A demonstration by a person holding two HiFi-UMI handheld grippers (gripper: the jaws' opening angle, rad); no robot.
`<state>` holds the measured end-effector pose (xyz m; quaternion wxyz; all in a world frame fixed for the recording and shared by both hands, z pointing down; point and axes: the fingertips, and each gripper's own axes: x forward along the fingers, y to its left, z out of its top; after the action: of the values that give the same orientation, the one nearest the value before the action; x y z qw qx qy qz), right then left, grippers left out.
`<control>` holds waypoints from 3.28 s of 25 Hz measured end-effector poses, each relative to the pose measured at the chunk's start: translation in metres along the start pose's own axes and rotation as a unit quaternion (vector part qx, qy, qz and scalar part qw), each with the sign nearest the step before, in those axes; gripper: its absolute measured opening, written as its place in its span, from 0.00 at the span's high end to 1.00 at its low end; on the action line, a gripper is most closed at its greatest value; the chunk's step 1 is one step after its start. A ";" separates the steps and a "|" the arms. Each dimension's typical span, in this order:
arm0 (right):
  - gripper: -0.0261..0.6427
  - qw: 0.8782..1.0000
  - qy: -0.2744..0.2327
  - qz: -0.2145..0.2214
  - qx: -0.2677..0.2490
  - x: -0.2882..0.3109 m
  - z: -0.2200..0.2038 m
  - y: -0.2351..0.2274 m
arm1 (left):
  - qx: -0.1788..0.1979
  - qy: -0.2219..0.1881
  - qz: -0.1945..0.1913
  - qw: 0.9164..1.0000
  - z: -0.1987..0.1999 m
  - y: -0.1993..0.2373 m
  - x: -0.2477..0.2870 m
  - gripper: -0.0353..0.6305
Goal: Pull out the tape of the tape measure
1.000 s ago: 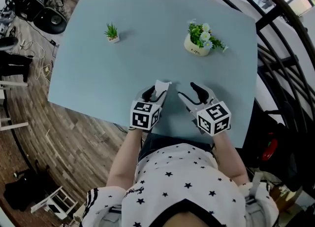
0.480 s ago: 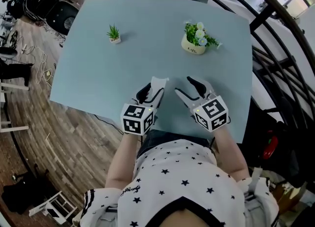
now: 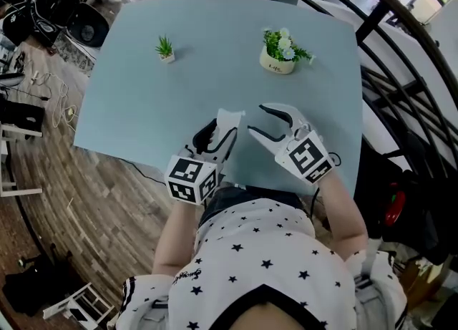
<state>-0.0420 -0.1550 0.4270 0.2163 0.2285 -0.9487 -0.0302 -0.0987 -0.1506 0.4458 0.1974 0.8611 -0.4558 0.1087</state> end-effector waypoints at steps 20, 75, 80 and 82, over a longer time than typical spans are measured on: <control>0.87 0.967 0.049 0.055 -0.244 -0.001 0.019 0.024 | 0.035 -0.020 -0.057 0.998 0.014 -0.024 -0.021 0.65; 0.90 0.964 0.053 0.036 -0.259 -0.006 0.041 0.012 | 0.111 -0.009 0.019 0.994 0.016 -0.011 0.003 0.62; 0.90 0.964 0.055 0.033 -0.259 -0.011 0.038 0.010 | 0.107 -0.005 0.034 0.994 0.014 -0.003 0.001 0.62; 0.90 0.964 0.056 0.031 -0.259 -0.013 0.037 0.009 | 0.113 -0.003 0.037 0.993 0.013 -0.002 0.002 0.62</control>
<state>-0.0515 -0.1425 0.3900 0.3219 0.1361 -0.9015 -0.2551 -0.0956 -0.1564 0.4345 0.0937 0.8605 -0.4730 0.1644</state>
